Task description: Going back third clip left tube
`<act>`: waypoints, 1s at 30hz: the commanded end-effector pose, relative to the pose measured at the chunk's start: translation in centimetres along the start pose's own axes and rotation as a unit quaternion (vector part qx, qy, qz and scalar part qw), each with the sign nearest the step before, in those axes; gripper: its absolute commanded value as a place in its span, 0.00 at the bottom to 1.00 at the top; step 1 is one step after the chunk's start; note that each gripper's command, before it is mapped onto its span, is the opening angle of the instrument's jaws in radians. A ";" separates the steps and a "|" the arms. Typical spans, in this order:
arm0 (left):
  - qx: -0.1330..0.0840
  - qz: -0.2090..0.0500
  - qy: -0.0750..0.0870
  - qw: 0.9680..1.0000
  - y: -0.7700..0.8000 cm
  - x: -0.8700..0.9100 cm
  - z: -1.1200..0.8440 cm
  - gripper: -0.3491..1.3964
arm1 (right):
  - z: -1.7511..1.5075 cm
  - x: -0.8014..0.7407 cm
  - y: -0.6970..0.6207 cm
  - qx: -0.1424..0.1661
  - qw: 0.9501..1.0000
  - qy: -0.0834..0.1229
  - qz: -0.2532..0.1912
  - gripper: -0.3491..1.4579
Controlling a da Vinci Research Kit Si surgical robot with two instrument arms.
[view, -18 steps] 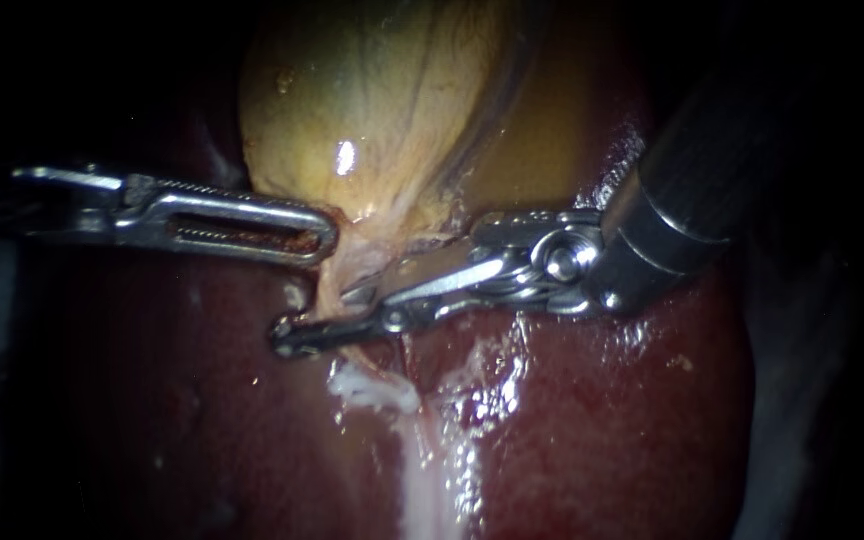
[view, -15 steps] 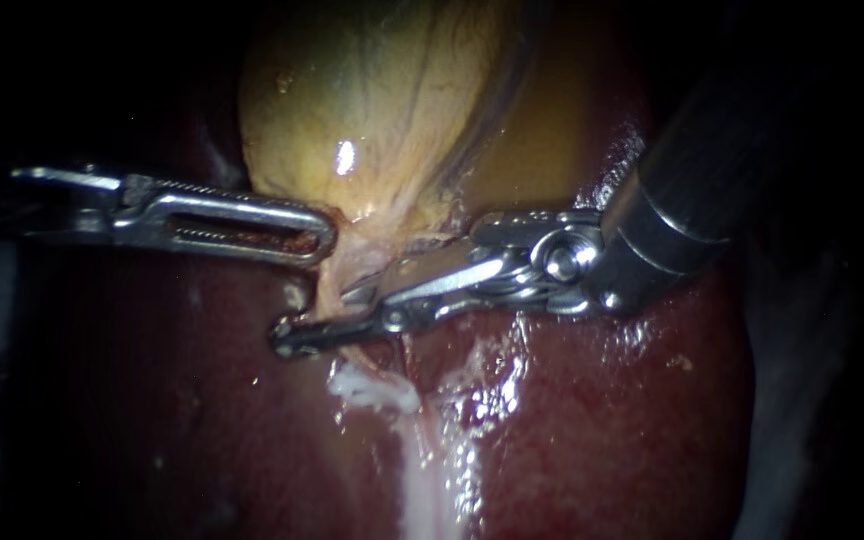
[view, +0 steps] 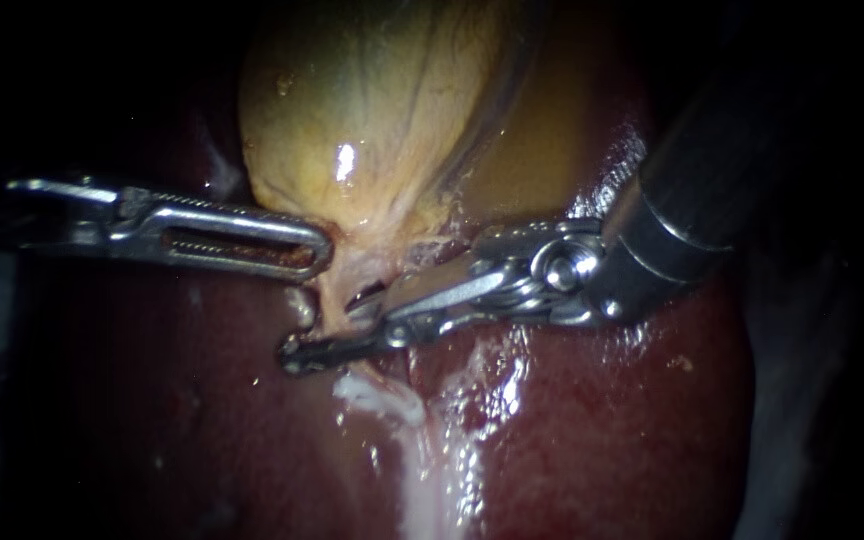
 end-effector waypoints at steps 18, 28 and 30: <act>0.000 0.000 0.000 1.000 0.01 0.00 -0.03 0.00 | -0.02 -0.02 -0.15 -0.097 0.991 0.085 -0.037 0.47; 0.000 0.000 0.000 1.000 0.01 0.00 -0.04 0.00 | -0.08 -0.09 -0.21 -0.080 0.993 0.077 -0.039 0.47; 0.000 0.000 0.000 1.000 0.01 0.00 -0.04 0.00 | -0.08 -0.09 -0.24 -0.079 0.993 0.075 -0.042 0.47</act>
